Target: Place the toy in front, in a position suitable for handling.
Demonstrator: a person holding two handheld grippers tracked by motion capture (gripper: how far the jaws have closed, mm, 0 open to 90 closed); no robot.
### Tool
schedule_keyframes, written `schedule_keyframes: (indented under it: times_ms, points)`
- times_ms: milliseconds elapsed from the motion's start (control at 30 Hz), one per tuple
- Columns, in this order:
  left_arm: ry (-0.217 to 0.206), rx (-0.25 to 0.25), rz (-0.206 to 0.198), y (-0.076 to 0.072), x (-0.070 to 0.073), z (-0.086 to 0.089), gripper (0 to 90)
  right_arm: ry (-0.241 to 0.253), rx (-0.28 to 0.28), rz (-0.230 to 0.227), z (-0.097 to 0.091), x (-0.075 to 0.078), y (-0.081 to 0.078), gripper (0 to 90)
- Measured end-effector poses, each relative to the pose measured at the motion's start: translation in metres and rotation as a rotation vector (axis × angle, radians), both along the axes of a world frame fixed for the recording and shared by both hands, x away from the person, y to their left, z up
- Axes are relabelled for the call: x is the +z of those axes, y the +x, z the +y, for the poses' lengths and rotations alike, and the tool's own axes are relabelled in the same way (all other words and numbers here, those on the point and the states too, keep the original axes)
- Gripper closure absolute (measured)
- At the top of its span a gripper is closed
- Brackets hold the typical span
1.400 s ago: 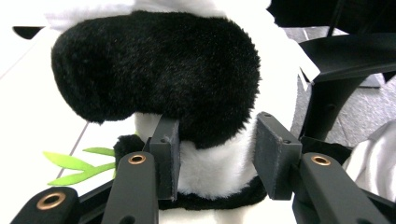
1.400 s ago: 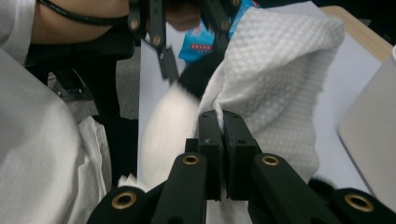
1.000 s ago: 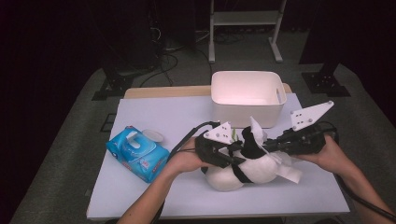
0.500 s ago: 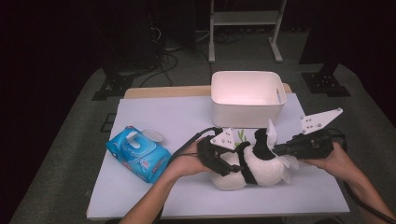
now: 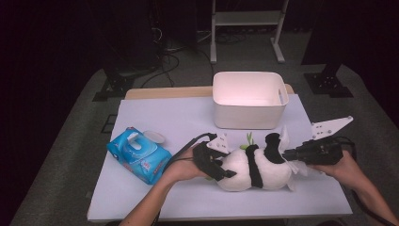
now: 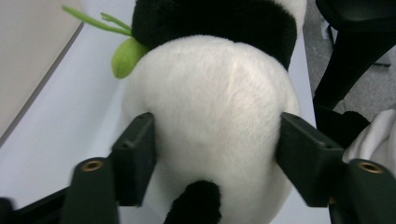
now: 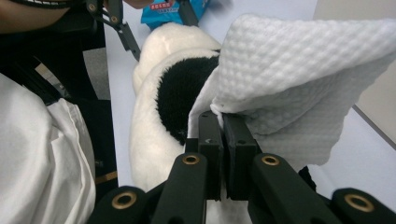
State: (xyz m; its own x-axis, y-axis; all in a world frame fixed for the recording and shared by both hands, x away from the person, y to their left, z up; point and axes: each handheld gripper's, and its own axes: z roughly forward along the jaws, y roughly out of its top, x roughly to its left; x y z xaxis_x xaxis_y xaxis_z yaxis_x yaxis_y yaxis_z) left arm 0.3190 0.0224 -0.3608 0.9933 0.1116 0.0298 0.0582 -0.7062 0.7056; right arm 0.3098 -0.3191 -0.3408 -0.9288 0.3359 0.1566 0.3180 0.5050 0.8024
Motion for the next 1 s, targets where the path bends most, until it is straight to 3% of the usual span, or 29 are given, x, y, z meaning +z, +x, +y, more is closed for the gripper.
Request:
schedule_keyframes:
  times_ms: [167,300,467,567,700,1000]
  points:
    - [0.025,-0.018,-0.013,-0.001,0.003,-0.003,38.6,-0.009,0.008,-0.028,0.006,0.011,0.001,86.5]
    - [0.013,-0.015,-0.009,-0.002,0.002,-0.005,38.9,0.001,0.014,-0.042,0.009,0.015,0.004,86.5]
    - [-0.024,-0.007,0.015,-0.001,0.001,-0.007,39.3,-0.061,-0.027,-0.036,0.0,0.007,0.005,86.5]
    - [-0.02,-0.011,0.009,-0.001,0.002,-0.01,39.4,-0.033,-0.04,-0.012,-0.009,0.002,0.004,86.5]
    - [0.003,-0.001,0.003,0.0,0.004,-0.012,38.6,-0.037,-0.029,-0.025,-0.003,0.004,0.003,86.4]
    - [0.009,-0.015,0.001,0.0,0.006,-0.015,37.4,-0.012,0.023,-0.026,0.006,0.01,-0.002,86.3]
